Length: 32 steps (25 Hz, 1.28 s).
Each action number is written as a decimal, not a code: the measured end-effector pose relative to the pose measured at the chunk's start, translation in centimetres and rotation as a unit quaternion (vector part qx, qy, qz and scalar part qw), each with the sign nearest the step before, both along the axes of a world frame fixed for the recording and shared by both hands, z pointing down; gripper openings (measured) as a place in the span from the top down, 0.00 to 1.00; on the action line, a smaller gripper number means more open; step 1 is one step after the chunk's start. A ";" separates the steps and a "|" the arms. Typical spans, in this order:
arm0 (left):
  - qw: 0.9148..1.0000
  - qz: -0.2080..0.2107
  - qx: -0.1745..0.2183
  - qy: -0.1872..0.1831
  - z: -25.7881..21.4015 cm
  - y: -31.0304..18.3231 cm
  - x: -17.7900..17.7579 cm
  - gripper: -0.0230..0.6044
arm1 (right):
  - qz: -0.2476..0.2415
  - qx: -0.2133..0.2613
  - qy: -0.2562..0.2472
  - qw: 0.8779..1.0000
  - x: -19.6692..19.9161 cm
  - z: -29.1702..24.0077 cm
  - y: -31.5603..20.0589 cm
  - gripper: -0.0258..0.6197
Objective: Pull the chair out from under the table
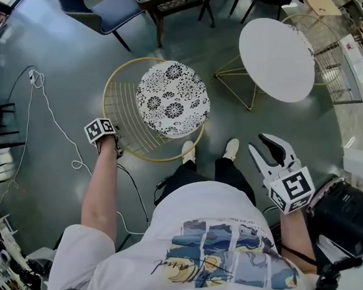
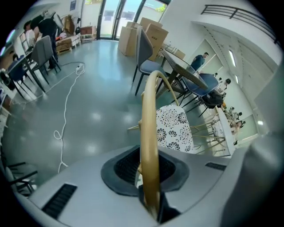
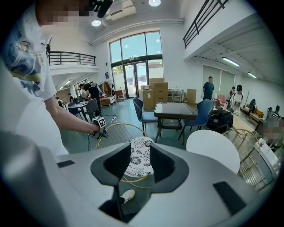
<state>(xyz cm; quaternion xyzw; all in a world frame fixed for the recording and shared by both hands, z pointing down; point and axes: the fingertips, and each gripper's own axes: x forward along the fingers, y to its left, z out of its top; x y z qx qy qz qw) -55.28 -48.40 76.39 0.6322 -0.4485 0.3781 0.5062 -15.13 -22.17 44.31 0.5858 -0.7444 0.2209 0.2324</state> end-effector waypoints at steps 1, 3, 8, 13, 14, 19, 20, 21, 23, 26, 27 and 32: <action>1.000 0.010 0.009 -0.013 -0.3 -0.1 -0.1 0.90 | 0.001 0.001 0.000 1.000 0.1 -0.1 0.3 0.75; 0.999 0.020 0.026 -0.032 -0.9 -0.3 -0.3 0.87 | -0.001 0.003 0.001 1.000 0.3 -0.4 0.8 0.75; 0.991 0.031 0.097 -0.087 -4.1 0.5 -0.9 0.81 | -0.020 0.010 0.002 1.000 1.7 -1.0 2.5 0.75; 0.965 0.020 0.214 -0.153 -10.8 3.4 -0.5 0.80 | -0.046 0.031 -0.009 0.998 4.6 -1.4 5.4 0.75; 0.960 0.015 0.238 -0.149 -12.4 4.6 0.3 0.80 | -0.054 0.035 -0.013 0.998 5.2 -1.5 6.3 0.75; 0.943 0.023 0.327 -0.056 -20.7 13.5 8.0 0.80 | -0.103 0.050 -0.028 0.993 7.7 -1.3 10.9 0.75; 0.939 0.036 0.340 -0.034 -22.4 15.5 10.0 0.80 | -0.117 0.053 -0.028 0.991 8.0 -1.3 11.6 0.76; 0.935 0.051 0.350 -0.012 -23.9 17.7 12.1 0.80 | -0.131 0.055 -0.029 0.989 8.3 -1.3 12.4 0.77; 0.928 0.083 0.363 0.032 -26.6 22.6 16.2 0.81 | -0.159 0.060 -0.029 0.985 8.7 -1.5 14.2 0.79; 0.915 0.137 0.371 0.087 -30.2 30.2 21.8 0.90 | -0.201 0.065 -0.040 0.977 8.5 -2.1 16.9 0.82; 0.909 0.162 0.373 0.092 -31.2 32.5 23.5 0.92 | -0.217 0.063 -0.043 0.973 8.2 -2.1 17.6 0.82; 0.865 0.287 0.385 0.145 -35.0 42.4 30.7 0.94 | -0.267 0.043 -0.056 0.961 6.7 -1.3 20.3 0.85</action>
